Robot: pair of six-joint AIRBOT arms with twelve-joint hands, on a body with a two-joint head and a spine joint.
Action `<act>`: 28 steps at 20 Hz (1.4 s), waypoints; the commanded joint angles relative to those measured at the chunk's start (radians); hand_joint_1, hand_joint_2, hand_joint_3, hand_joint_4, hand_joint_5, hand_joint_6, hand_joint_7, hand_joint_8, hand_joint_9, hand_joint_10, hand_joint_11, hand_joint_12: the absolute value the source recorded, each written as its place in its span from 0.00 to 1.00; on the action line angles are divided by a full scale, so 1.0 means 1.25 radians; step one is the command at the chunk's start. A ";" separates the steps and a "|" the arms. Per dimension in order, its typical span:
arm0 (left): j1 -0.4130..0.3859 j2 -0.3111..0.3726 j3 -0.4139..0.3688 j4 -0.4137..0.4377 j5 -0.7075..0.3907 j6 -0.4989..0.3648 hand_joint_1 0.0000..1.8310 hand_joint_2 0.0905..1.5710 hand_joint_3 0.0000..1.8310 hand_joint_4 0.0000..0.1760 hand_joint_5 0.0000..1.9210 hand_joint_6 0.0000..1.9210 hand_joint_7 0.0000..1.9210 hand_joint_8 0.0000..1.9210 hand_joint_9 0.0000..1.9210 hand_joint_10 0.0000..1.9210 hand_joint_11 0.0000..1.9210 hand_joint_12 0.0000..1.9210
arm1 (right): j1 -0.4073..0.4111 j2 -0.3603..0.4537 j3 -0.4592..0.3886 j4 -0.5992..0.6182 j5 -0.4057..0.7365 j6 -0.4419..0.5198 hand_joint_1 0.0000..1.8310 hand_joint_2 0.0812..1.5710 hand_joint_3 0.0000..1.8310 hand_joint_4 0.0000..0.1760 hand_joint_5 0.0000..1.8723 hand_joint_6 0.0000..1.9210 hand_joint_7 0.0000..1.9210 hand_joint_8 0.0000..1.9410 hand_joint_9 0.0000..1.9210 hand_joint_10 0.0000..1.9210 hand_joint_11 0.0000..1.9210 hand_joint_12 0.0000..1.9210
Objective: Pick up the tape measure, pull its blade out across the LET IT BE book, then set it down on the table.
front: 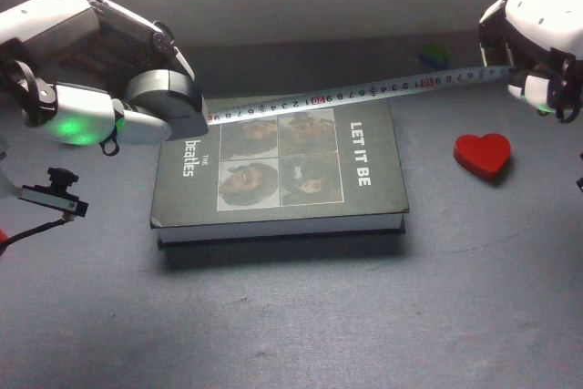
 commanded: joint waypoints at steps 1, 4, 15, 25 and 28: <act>-0.005 0.007 0.005 -0.007 -0.089 -0.002 0.76 0.66 0.00 0.00 0.52 0.43 0.61 0.32 0.53 0.57 0.51 0.48 | 0.000 0.010 0.003 -0.042 -0.085 -0.012 0.73 0.75 0.00 0.00 0.38 0.65 0.48 0.59 0.37 0.76 0.33 0.77; -0.006 0.007 0.005 -0.007 -0.089 -0.002 0.76 0.66 0.00 0.00 0.52 0.43 0.62 0.32 0.52 0.57 0.51 0.48 | -0.001 0.010 0.003 -0.042 -0.085 -0.012 0.74 0.75 0.00 0.00 0.38 0.66 0.47 0.60 0.38 0.76 0.34 0.77; -0.005 0.008 0.005 -0.004 -0.089 -0.002 0.76 0.66 0.00 0.00 0.51 0.43 0.61 0.33 0.52 0.57 0.51 0.47 | -0.015 0.007 -0.004 -0.051 -0.087 -0.012 0.28 0.69 0.00 0.00 0.26 0.00 0.25 0.00 0.21 0.01 0.02 0.59; 0.003 0.008 0.013 -0.004 -0.089 -0.012 0.76 0.66 0.00 0.00 0.52 0.42 0.61 0.32 0.53 0.57 0.52 0.46 | 0.000 0.027 -0.067 -0.071 -0.083 -0.012 0.00 0.60 0.00 0.00 0.00 0.00 0.00 0.00 0.00 0.00 0.00 0.16; 0.016 0.006 0.025 -0.004 -0.089 -0.028 0.76 0.65 0.00 0.00 0.52 0.42 0.61 0.32 0.53 0.56 0.52 0.46 | 0.011 0.033 -0.090 -0.073 -0.083 -0.015 0.00 0.60 0.00 0.00 0.00 0.00 0.00 0.00 0.00 0.00 0.00 0.15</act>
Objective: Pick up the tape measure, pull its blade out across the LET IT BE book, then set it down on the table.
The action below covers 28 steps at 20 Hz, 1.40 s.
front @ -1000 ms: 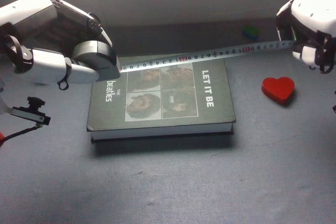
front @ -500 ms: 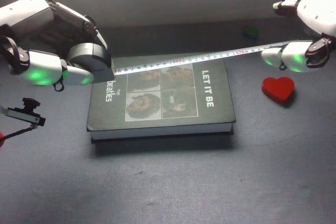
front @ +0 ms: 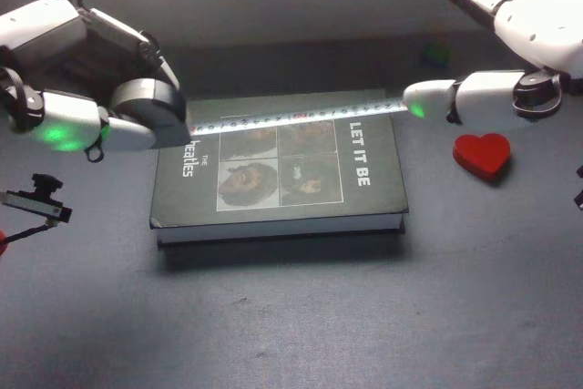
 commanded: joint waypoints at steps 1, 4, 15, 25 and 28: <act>-0.004 0.000 0.011 -0.013 -0.095 -0.016 0.76 0.66 0.00 0.00 0.52 0.42 0.61 0.32 0.53 0.56 0.52 0.46 | 0.011 0.007 -0.006 -0.049 -0.052 -0.001 0.00 0.60 0.00 0.00 0.00 0.00 0.00 0.00 0.00 0.00 0.00 0.15; 0.022 -0.012 0.047 0.020 -0.106 -0.076 0.76 0.66 0.00 0.00 0.52 0.41 0.61 0.33 0.53 0.56 0.52 0.46 | 0.017 0.010 -0.036 -0.049 -0.053 -0.008 0.00 0.60 0.00 0.00 0.00 0.00 0.00 0.00 0.00 0.00 0.00 0.16; 0.076 -0.071 0.196 0.098 -0.141 -0.210 0.76 0.66 0.00 0.00 0.53 0.42 0.60 0.33 0.53 0.56 0.52 0.46 | 0.032 -0.028 -0.131 -0.035 -0.110 0.015 0.00 0.62 0.00 0.00 0.01 0.00 0.01 0.00 0.00 0.00 0.00 0.20; 0.138 -0.104 0.282 0.196 -0.197 -0.336 0.76 0.66 0.00 0.00 0.53 0.42 0.60 0.34 0.53 0.56 0.52 0.46 | 0.026 -0.021 -0.164 0.115 -0.125 -0.047 0.00 0.63 0.00 0.00 0.02 0.00 0.02 0.00 0.00 0.00 0.00 0.20; 0.159 -0.109 0.292 0.202 -0.221 -0.351 0.76 0.66 0.00 0.00 0.53 0.42 0.60 0.34 0.53 0.56 0.52 0.46 | 0.008 0.011 -0.199 0.120 -0.060 -0.043 0.00 0.63 0.00 0.00 0.02 0.00 0.03 0.00 0.00 0.00 0.00 0.20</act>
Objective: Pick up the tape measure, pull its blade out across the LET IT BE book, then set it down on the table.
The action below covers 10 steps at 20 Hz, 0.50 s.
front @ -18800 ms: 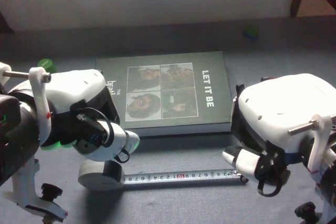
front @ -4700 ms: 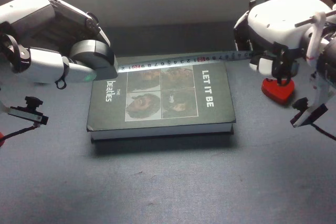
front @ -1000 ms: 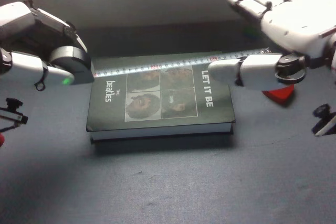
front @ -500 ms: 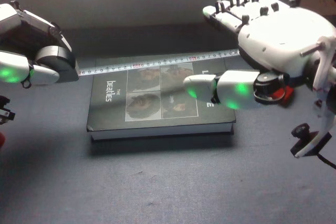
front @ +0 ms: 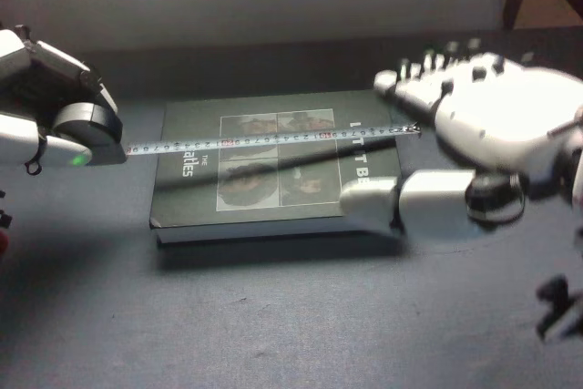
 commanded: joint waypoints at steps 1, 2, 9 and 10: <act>0.001 0.000 0.011 -0.036 -0.105 -0.021 0.76 0.66 0.00 0.00 0.53 0.42 0.60 0.34 0.53 0.56 0.52 0.46 | 0.001 0.007 -0.014 -0.052 -0.006 0.004 0.00 0.63 0.00 0.00 0.02 0.00 0.03 0.00 0.00 0.00 0.00 0.20; 0.007 -0.002 0.013 -0.036 -0.107 -0.027 0.76 0.66 0.00 0.00 0.53 0.42 0.60 0.34 0.53 0.56 0.52 0.46 | -0.001 0.012 -0.022 -0.053 -0.009 0.004 0.00 0.63 0.00 0.00 0.02 0.00 0.03 0.00 0.00 0.00 0.00 0.20; 0.029 -0.016 0.042 -0.037 -0.131 -0.050 0.76 0.66 0.00 0.00 0.52 0.43 0.59 0.36 0.53 0.57 0.51 0.46 | -0.034 0.046 -0.066 -0.122 -0.034 0.041 0.02 0.63 0.00 0.00 0.04 0.00 0.05 0.00 0.02 0.00 0.00 0.27; 0.033 -0.019 0.047 -0.038 -0.131 -0.056 0.76 0.66 0.00 0.00 0.52 0.43 0.59 0.36 0.53 0.57 0.51 0.46 | -0.044 0.053 -0.079 -0.123 -0.036 0.040 0.02 0.63 0.00 0.00 0.04 0.00 0.05 0.00 0.02 0.00 0.00 0.27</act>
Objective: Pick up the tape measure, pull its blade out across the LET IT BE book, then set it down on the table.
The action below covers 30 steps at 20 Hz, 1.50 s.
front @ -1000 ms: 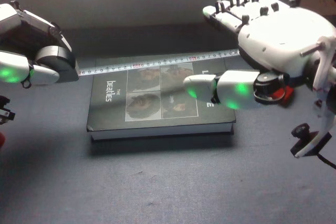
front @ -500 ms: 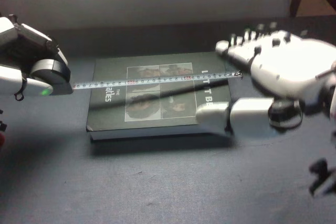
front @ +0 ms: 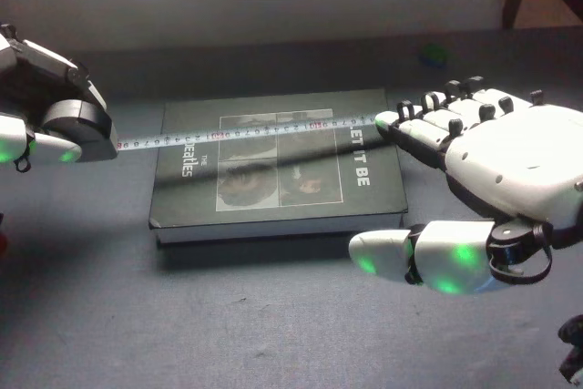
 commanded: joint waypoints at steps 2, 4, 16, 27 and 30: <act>0.005 -0.007 0.007 -0.039 -0.089 -0.015 0.76 0.66 0.00 0.00 0.52 0.43 0.59 0.36 0.53 0.57 0.51 0.46 | -0.003 0.006 -0.005 -0.053 -0.024 0.008 0.02 0.63 0.00 0.00 0.04 0.00 0.05 0.00 0.02 0.00 0.00 0.25; 0.010 -0.008 0.009 -0.040 -0.092 -0.019 0.76 0.66 0.00 0.00 0.52 0.43 0.59 0.36 0.53 0.57 0.51 0.46 | -0.004 0.006 -0.005 -0.053 -0.023 0.012 0.02 0.63 0.00 0.00 0.04 0.00 0.05 0.00 0.02 0.00 0.00 0.25; 0.062 -0.019 0.027 -0.068 -0.121 -0.032 0.76 0.66 0.00 0.00 0.51 0.42 0.59 0.37 0.52 0.58 0.51 0.46 | -0.016 0.005 -0.007 -0.069 -0.015 0.019 0.04 0.63 0.00 0.00 0.05 0.00 0.06 0.00 0.03 0.00 0.00 0.26; 0.075 -0.022 0.026 -0.069 -0.137 -0.039 0.76 0.66 0.00 0.00 0.52 0.42 0.60 0.36 0.52 0.57 0.51 0.47 | -0.020 0.004 -0.010 -0.080 -0.016 0.026 0.04 0.64 0.00 0.00 0.06 0.00 0.07 0.00 0.04 0.00 0.00 0.30; 0.075 -0.024 0.027 -0.069 -0.142 -0.039 0.76 0.66 0.00 0.00 0.52 0.42 0.60 0.36 0.52 0.57 0.51 0.47 | -0.021 0.004 -0.010 -0.084 -0.016 0.028 0.04 0.64 0.00 0.00 0.05 0.00 0.07 0.00 0.04 0.00 0.00 0.31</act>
